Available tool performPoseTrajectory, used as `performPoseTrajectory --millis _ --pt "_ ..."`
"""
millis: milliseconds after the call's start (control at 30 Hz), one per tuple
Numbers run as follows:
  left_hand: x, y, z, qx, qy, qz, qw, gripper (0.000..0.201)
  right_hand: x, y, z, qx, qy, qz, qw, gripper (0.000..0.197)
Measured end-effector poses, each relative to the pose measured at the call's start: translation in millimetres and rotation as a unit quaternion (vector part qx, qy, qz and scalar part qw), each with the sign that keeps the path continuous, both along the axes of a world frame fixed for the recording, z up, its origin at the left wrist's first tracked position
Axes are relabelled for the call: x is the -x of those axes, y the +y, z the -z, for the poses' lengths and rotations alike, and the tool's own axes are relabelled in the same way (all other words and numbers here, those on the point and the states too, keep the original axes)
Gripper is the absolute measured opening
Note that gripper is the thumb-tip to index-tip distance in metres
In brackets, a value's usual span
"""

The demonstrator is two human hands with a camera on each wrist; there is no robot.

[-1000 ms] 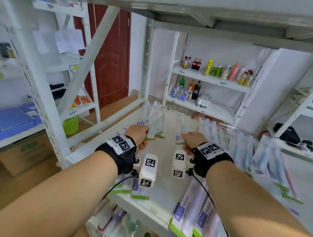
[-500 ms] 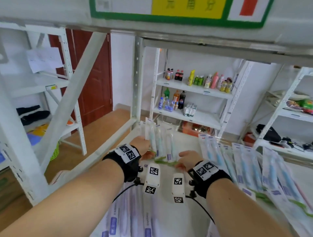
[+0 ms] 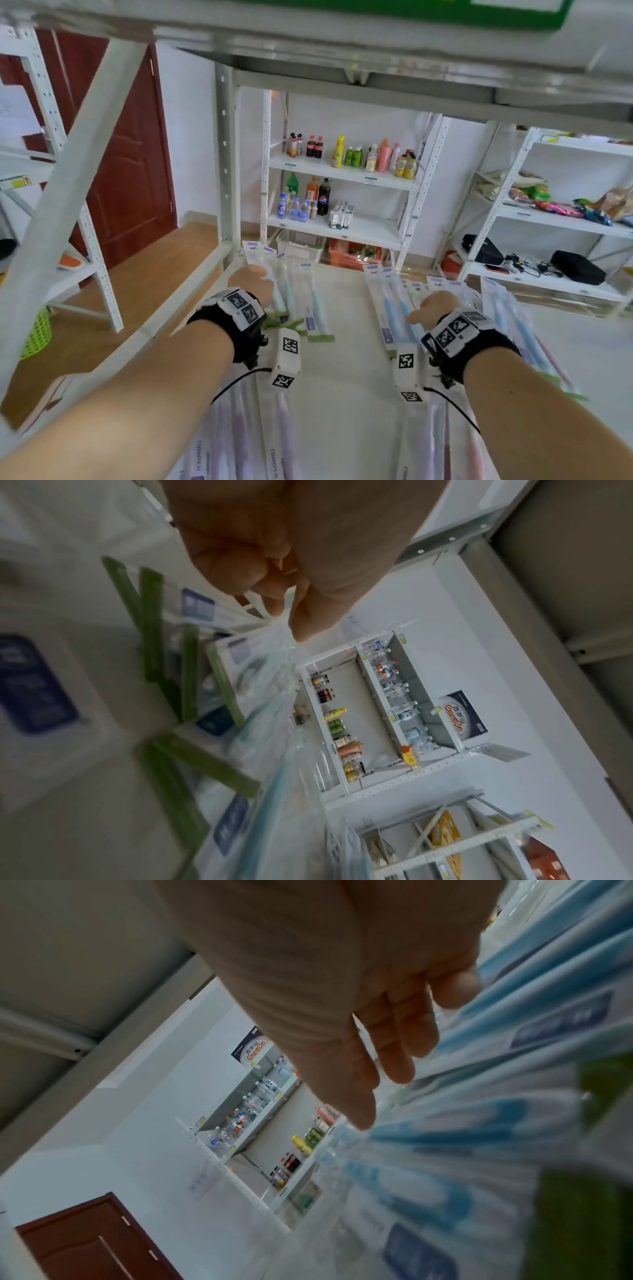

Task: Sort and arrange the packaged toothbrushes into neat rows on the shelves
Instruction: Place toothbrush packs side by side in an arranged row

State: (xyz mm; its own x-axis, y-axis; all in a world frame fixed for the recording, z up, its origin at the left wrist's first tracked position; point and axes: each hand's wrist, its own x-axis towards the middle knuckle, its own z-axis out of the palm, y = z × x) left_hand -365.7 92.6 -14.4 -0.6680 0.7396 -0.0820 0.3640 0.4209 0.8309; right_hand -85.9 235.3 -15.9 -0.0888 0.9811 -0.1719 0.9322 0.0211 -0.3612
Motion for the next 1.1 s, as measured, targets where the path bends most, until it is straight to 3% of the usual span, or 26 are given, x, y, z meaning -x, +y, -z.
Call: performPoseTrajectory --millis 100,267,400,567,633,667,733,833,967,1100 --pt "-27 6 -3 -0.031 -0.039 0.057 0.997 0.027 -9 0 6 0.024 -0.022 0.019 0.999 0.035" --pt "-84 16 1 0.019 -0.149 0.169 0.974 0.017 -6 2 29 0.052 -0.052 0.02 0.997 0.046" --pt "-114 21 9 0.043 -0.198 0.184 0.962 0.008 -3 -12 20 0.045 -0.028 0.023 0.998 0.037" --pt "-135 33 12 0.055 -0.206 0.188 0.959 0.017 -17 -24 -11 0.06 0.003 -0.005 0.998 0.021" --pt "-141 40 12 0.068 -0.197 0.189 0.96 0.015 -26 -29 -26 0.056 0.026 -0.036 0.997 0.028" --pt "-144 45 13 0.078 -0.185 0.19 0.961 0.012 -31 -30 -29 0.056 0.076 -0.029 0.995 0.027" --pt "-149 53 15 0.102 -0.153 0.197 0.963 0.015 -39 -36 -32 0.086 0.239 0.022 0.967 0.009" --pt "-154 66 17 0.142 -0.081 0.216 0.962 0.029 -55 -36 -26 0.072 0.427 0.112 0.894 0.015" --pt "-159 77 16 0.2 0.033 0.243 0.949 0.036 -79 -42 -20 -0.036 0.491 0.161 0.855 0.013" --pt "-164 78 10 0.222 0.125 0.268 0.929 0.035 -103 -46 -18 -0.16 0.522 0.22 0.809 0.024"
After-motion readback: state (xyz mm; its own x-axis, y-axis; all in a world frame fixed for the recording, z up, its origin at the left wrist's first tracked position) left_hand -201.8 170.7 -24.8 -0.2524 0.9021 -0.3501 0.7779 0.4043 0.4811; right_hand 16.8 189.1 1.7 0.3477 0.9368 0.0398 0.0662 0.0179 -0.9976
